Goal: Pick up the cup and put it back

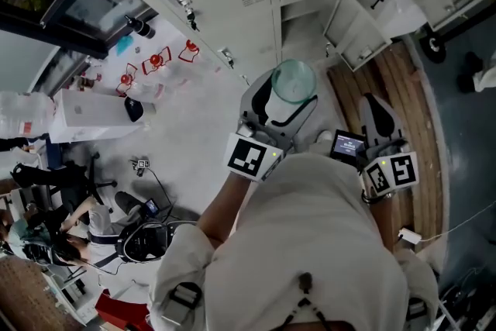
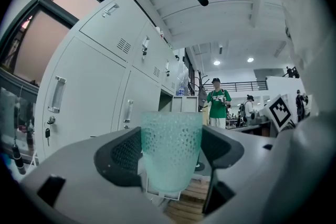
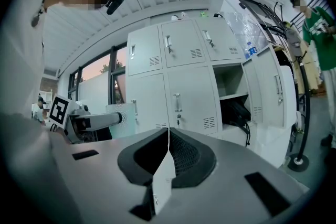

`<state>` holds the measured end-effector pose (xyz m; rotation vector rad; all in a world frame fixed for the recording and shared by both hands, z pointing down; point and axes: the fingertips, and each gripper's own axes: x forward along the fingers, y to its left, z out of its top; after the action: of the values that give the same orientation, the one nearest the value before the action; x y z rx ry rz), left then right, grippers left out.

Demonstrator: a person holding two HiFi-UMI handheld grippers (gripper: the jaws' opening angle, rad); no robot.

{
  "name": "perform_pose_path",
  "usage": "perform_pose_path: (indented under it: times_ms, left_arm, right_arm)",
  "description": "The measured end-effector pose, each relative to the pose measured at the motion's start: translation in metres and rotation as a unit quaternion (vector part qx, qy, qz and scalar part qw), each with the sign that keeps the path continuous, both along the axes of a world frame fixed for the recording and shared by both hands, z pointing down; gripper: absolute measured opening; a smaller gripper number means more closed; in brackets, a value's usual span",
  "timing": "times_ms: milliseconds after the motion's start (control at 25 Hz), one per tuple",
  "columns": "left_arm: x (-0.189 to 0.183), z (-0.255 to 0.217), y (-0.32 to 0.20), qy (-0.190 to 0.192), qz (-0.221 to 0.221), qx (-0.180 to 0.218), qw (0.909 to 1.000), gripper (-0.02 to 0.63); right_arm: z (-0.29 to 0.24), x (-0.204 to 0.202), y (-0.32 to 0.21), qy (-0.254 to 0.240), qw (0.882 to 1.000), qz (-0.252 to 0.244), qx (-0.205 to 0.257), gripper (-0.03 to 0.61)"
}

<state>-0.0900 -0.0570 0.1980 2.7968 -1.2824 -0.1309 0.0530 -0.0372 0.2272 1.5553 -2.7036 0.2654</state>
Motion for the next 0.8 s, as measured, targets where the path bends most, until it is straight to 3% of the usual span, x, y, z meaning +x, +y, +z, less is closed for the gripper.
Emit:
perform_pose_path:
  times_ms: [320, 800]
  left_arm:
    - [0.020, 0.003, 0.002, -0.004, -0.021, -0.012, 0.9997, 0.353]
    - [0.092, 0.018, -0.001, 0.005, -0.074, -0.043, 0.9963, 0.354]
  right_arm:
    - [0.001, 0.018, -0.003, -0.002, 1.000, -0.020, 0.001, 0.026]
    - [0.022, 0.112, -0.001, -0.006, 0.999, -0.041, -0.022, 0.026]
